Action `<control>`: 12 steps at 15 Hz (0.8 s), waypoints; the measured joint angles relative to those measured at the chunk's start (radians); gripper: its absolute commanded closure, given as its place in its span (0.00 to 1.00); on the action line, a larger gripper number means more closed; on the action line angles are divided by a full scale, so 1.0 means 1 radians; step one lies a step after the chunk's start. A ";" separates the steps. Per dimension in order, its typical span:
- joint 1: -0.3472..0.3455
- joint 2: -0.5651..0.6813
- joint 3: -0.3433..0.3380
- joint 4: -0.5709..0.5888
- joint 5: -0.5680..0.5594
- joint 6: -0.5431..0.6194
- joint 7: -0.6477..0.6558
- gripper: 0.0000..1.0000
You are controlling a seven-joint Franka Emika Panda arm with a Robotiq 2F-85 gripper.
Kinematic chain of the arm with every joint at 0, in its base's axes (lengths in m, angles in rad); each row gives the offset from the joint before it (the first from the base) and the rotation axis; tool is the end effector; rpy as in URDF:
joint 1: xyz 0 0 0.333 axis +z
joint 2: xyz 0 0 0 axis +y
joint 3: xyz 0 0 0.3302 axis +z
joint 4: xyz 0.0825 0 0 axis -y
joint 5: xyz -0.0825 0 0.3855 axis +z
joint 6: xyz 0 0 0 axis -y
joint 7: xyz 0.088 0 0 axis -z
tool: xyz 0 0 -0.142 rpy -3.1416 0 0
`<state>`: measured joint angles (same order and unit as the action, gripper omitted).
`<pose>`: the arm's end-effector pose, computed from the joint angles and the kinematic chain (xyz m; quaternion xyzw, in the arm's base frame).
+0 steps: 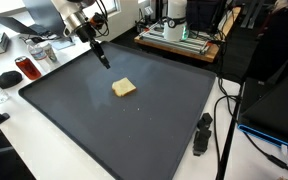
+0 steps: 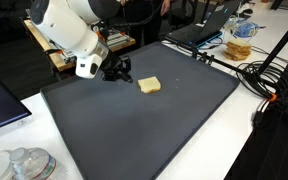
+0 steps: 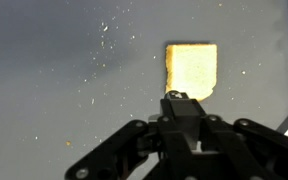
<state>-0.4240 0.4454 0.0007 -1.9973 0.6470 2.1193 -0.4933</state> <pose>0.5455 -0.1960 0.2006 -0.9424 0.1744 0.0302 0.2838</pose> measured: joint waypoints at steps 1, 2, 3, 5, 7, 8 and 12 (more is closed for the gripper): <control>0.000 -0.025 -0.005 -0.040 0.031 0.013 -0.020 0.95; 0.000 -0.048 -0.010 -0.076 0.063 0.025 -0.037 0.95; 0.001 -0.070 -0.014 -0.108 0.090 0.033 -0.053 0.95; 0.008 -0.109 -0.024 -0.158 0.133 0.046 -0.071 0.95; 0.028 -0.142 -0.037 -0.198 0.167 0.078 -0.071 0.95; 0.044 -0.157 -0.043 -0.217 0.177 0.099 -0.067 0.95; 0.119 -0.211 -0.056 -0.281 0.182 0.201 -0.008 0.95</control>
<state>-0.3049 0.2349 -0.0549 -2.2781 0.8294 2.3200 -0.5009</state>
